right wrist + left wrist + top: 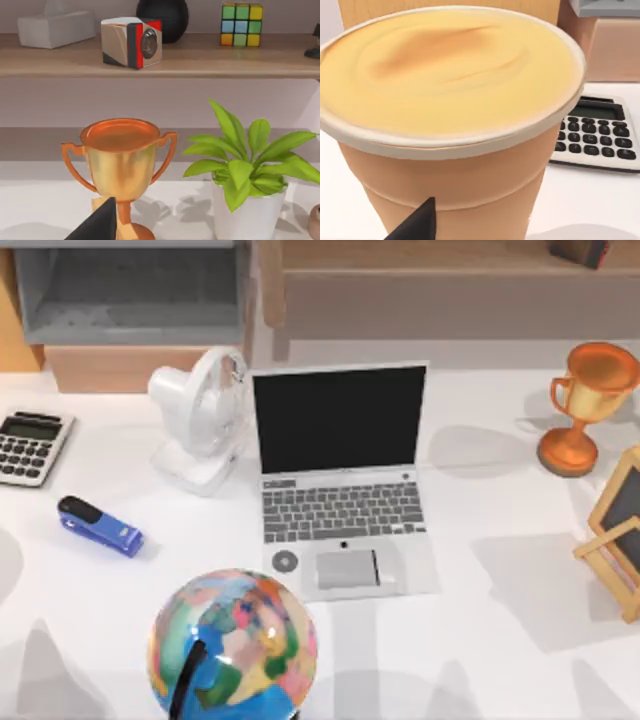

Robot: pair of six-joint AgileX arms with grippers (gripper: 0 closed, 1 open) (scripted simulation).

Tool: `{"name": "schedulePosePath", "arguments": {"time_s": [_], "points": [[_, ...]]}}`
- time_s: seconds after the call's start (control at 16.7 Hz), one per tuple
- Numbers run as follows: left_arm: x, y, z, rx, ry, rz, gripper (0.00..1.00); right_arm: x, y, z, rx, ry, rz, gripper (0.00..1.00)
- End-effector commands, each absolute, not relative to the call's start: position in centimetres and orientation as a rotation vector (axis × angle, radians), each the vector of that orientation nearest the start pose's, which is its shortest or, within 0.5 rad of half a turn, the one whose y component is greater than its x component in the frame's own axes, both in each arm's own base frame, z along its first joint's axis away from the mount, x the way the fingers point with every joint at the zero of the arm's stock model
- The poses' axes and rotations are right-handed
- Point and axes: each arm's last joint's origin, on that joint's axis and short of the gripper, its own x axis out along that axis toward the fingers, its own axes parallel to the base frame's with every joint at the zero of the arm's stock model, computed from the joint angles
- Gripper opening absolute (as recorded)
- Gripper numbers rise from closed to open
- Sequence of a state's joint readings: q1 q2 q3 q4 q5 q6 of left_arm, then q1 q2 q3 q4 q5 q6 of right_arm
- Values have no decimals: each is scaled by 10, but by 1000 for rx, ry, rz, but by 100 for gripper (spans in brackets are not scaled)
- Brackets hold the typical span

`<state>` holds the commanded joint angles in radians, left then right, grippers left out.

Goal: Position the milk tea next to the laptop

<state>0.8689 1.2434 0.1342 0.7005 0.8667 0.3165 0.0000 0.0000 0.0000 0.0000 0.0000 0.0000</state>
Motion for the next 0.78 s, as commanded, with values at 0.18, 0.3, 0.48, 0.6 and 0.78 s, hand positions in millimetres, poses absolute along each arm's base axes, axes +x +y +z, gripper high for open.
{"name": "schedulePosePath", "arguments": {"time_s": [0.18,0.3,0.48,0.6,0.78], "points": [[126,148,108,-26,232,-31,100,106,-1,160,0,0,0,100],[120,158,104,-17,209,-29,100,106,-1,160,0,0,0,100],[117,162,103,-9,199,-27,100,106,-1,160,0,0,0,100],[117,162,103,-9,199,-27,100,106,-1,160,0,0,0,100],[120,162,103,-11,201,-28,100,106,-1,160,0,0,0,100]]}}
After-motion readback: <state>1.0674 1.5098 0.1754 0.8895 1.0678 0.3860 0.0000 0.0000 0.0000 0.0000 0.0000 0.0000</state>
